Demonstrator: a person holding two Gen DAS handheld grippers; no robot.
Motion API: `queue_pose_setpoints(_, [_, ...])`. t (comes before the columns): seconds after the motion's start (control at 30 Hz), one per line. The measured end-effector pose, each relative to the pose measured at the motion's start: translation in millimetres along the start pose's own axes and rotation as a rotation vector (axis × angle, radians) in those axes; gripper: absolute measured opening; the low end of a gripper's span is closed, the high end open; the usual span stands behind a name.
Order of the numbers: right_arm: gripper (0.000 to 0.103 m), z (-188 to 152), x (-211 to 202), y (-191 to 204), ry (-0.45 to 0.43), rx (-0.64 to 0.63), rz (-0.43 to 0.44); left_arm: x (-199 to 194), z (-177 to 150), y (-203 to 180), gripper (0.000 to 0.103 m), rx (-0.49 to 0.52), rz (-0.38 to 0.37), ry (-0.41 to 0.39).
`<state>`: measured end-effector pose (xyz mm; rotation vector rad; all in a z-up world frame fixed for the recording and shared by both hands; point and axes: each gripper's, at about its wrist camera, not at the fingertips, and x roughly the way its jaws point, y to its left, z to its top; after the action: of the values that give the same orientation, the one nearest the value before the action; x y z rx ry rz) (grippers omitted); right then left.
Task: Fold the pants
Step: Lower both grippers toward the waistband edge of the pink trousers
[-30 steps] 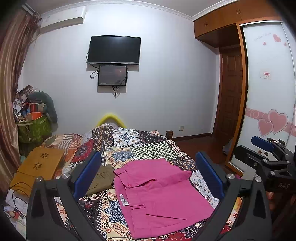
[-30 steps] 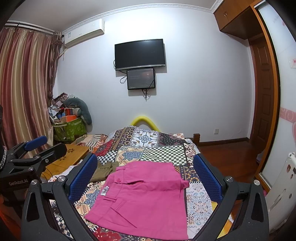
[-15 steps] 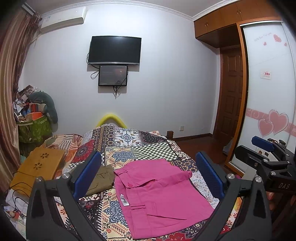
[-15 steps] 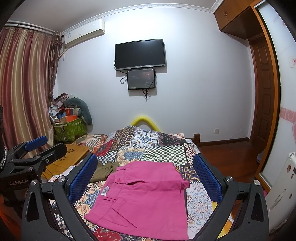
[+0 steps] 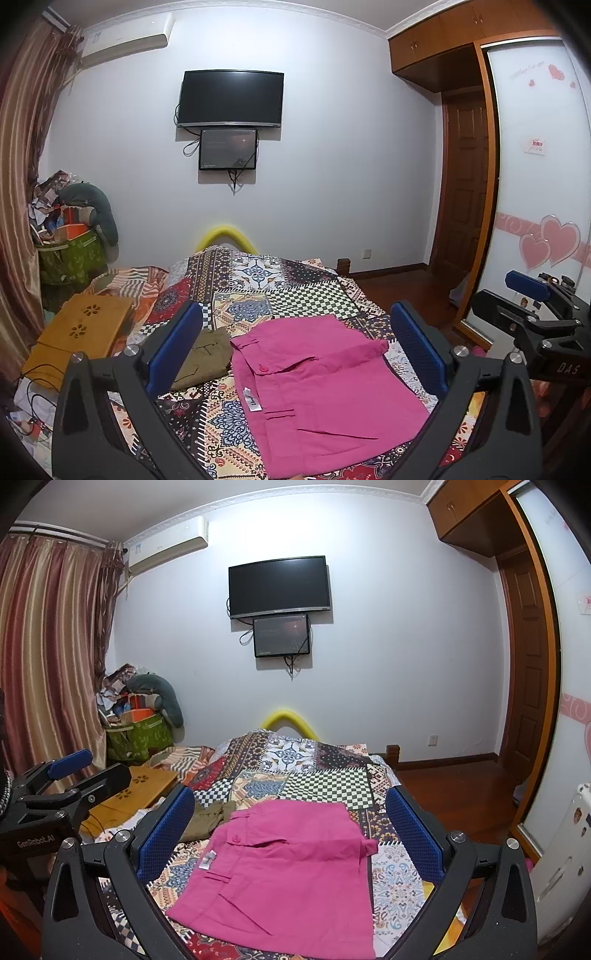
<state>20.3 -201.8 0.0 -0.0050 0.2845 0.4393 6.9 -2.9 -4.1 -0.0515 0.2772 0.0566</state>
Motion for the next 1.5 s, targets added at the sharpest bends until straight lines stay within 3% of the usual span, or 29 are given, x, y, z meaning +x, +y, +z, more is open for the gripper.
queue_pose_setpoints(0.13, [0.103,-4.8,9.1,-5.1,0.015,-0.019,-0.033,12.2,-5.2,2.1,0.103,0.01,0.027,0.015])
queue_pose_setpoints(0.3, [0.103,-14.3,25.9,-21.7,0.054,-0.024,-0.089,45.9,-15.3,11.2,0.103,0.002,0.022,0.1])
queue_pose_setpoints(0.73, [0.103,-53.0,94.0,-81.1,0.278,0.021,-0.156,165.3,-48.2,44.9,0.102,0.056,0.019,0.327])
queue_pose_setpoints(0.8, [0.103,-59.0,105.8,-85.8,0.319,0.017,-0.155,186.3,-53.6,53.3,0.079,0.055,0.001,0.368])
queue_pose_setpoints(0.83, [0.103,-62.2,112.3,-88.9,0.336,0.02,-0.151,198.3,-57.2,56.9,0.076,0.06,-0.002,0.4])
queue_pose_setpoints(1.03, [0.101,-80.0,143.7,-99.5,0.41,0.03,-0.131,247.0,-86.3,72.4,0.07,0.032,-0.036,0.547])
queue_pose_setpoints(1.23, [0.089,-99.9,173.0,-111.4,0.482,0.06,-0.108,274.8,-117.0,77.2,0.069,-0.014,-0.059,0.646])
queue_pose_setpoints(1.4, [0.081,-112.3,194.6,-115.1,0.531,0.058,-0.089,284.5,-133.2,71.4,0.054,-0.015,-0.126,0.699])
queue_pose_setpoints(1.5, [0.074,-118.7,205.5,-116.5,0.549,0.058,-0.067,288.3,-139.6,66.5,0.05,-0.002,-0.153,0.721])
